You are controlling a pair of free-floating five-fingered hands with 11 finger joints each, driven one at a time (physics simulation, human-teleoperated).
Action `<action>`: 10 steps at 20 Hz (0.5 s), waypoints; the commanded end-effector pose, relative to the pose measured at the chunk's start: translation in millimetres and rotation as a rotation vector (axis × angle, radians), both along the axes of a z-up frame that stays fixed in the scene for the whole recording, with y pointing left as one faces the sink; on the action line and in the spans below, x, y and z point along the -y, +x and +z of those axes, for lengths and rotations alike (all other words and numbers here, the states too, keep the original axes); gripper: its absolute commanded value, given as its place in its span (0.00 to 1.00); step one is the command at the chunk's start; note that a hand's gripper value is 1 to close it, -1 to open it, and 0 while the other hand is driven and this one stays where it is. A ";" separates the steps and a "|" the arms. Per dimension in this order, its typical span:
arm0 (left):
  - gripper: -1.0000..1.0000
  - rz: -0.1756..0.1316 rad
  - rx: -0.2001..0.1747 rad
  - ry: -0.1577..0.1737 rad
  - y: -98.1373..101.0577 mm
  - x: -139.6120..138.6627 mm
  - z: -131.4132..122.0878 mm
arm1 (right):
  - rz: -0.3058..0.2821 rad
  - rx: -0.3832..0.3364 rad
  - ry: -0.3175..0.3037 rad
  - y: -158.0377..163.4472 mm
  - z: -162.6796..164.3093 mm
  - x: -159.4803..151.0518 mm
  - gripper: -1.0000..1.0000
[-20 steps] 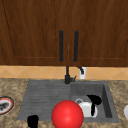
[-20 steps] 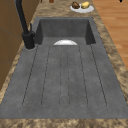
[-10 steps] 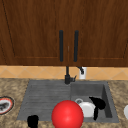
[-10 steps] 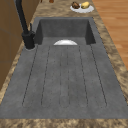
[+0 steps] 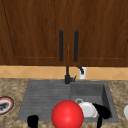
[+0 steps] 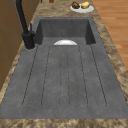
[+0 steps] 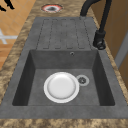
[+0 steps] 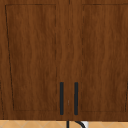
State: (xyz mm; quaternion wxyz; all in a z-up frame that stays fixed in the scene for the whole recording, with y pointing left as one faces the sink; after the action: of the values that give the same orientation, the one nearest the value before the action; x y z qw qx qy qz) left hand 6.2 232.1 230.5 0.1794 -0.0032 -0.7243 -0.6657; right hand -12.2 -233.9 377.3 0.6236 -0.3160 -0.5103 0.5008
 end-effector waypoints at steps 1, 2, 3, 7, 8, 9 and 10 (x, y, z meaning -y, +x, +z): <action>0.50 0.000 0.000 0.000 0.0 0.0 0.0 | 0.000 0.021 0.036 -30.9 -1.1 9.2 0.00; 0.50 0.000 0.000 0.000 0.0 0.0 0.0 | 0.000 0.026 0.039 -39.1 -1.4 11.3 0.00; 0.50 0.000 0.000 0.000 0.0 0.0 0.0 | 0.000 0.030 0.044 -45.4 -2.9 14.7 0.00; 0.50 0.000 0.000 0.000 0.0 0.0 0.0 | -0.004 0.026 0.062 -57.4 -9.2 23.0 0.00; 0.50 0.000 0.000 0.000 0.0 0.0 0.0 | -0.013 0.020 0.070 -60.1 -10.2 25.6 0.00; 0.50 0.000 0.000 0.000 0.0 0.0 0.0 | -0.017 0.012 0.071 -61.7 -11.1 27.1 0.00; 0.50 0.000 0.000 0.000 0.0 0.0 0.0 | -0.019 0.009 0.065 -64.1 -11.0 27.9 0.00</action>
State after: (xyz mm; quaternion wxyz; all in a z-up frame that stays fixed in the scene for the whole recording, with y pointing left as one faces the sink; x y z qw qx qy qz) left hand 6.2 232.1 230.5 0.1794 -0.0032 -0.7243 -0.6657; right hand -69.2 -255.4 368.0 0.6253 -0.3098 -0.5177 0.4950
